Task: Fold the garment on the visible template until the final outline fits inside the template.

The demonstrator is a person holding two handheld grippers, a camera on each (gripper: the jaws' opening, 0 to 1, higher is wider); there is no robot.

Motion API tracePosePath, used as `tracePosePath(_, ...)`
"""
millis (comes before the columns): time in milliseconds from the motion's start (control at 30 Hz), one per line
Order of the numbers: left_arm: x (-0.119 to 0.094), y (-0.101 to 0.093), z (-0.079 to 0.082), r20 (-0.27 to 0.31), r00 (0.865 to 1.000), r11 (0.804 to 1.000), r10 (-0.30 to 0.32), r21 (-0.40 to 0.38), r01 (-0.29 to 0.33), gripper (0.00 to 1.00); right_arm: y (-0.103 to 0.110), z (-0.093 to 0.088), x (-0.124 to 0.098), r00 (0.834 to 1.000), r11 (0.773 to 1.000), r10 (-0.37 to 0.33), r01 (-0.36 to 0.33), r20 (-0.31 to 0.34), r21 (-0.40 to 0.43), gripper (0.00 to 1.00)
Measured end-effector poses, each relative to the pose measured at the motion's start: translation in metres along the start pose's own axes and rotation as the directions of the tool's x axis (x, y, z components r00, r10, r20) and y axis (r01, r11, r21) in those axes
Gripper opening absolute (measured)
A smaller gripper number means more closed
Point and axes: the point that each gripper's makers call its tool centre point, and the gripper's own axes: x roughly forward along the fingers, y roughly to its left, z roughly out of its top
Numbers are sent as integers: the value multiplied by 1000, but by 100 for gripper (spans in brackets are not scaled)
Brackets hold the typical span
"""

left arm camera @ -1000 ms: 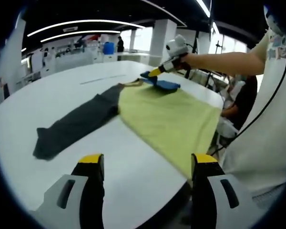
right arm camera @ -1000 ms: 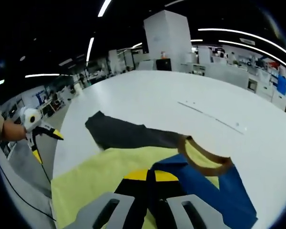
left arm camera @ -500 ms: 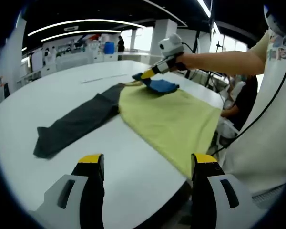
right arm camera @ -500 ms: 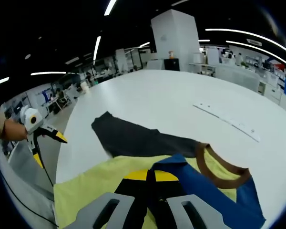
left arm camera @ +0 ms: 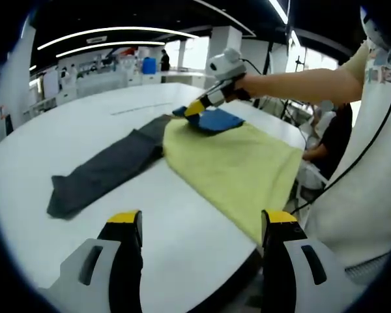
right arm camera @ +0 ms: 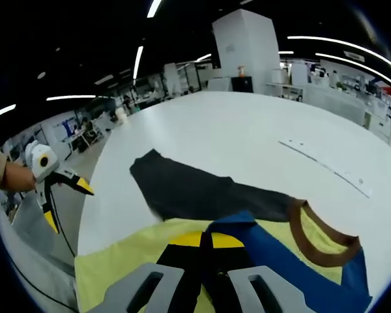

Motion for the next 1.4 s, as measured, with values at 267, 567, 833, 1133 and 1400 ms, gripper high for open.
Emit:
tracePosePath(267, -2, 2, -2, -1, 1000, 1000, 6, -6, -6, 71, 11, -1, 13, 1000, 1000, 22, -22, -12, -4, 0)
tracePosePath(567, -3, 2, -4, -8, 1000, 1000, 6, -6, -6, 71, 14, 1, 20, 1000, 1000, 23, -23, -7, 13, 0)
tracePosePath(833, -3, 3, -2, -8, 1000, 1000, 9, -7, -9, 71, 14, -1, 25, 999, 1000, 30, -29, -20, 8, 0)
tracePosePath(1133, -3, 5, 0, -7, 1000, 1000, 14, -8, -14, 71, 7, 1, 23, 1000, 1000, 8, -7, -14, 15, 5)
tracePosePath(1400, -1, 4, 2, -7, 1000, 1000, 13, -3, -13, 72, 6, 8, 21, 1000, 1000, -1, 1, 17, 4, 23)
